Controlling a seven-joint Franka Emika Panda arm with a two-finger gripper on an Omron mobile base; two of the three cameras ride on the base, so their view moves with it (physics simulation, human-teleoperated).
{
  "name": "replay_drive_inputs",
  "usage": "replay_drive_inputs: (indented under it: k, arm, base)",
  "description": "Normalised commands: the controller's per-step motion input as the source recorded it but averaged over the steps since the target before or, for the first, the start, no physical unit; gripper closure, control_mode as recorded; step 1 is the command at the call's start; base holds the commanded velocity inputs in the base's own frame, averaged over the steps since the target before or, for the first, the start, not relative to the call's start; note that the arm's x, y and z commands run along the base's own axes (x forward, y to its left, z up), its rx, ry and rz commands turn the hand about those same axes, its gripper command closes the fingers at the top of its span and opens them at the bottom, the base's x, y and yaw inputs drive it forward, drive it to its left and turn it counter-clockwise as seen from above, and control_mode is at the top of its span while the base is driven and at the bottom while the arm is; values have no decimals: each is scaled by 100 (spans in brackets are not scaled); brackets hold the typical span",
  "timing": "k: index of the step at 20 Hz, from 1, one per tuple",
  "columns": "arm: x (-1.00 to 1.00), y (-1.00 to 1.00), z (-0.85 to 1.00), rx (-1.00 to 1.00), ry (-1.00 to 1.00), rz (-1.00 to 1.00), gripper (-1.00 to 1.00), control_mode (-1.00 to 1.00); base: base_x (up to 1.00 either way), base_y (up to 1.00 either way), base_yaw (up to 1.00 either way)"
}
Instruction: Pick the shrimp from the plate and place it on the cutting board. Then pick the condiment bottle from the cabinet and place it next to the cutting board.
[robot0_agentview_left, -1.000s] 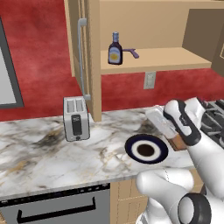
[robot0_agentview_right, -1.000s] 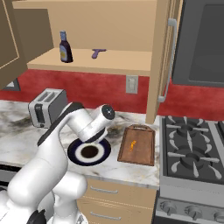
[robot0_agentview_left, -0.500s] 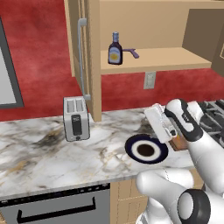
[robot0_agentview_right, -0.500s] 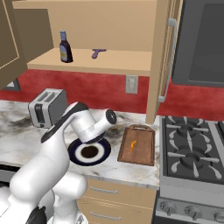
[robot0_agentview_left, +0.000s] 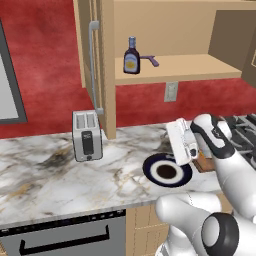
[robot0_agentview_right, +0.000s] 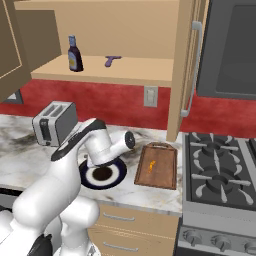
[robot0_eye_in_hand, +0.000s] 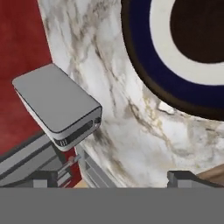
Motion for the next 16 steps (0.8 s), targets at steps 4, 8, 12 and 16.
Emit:
replay_drive_inputs:
  k: [4,8,12,16]
  arm:
    - [0,9,0,26,20,-19,-100,-100]
    - [0,6,2,25,17,-19,-100,-100]
    - [0,0,8,24,15,-19,-100,-100]
    - [0,0,13,25,11,-17,-100,-100]
  base:
    - [0,0,0]
    - [0,0,0]
    - [0,0,0]
    - [0,0,0]
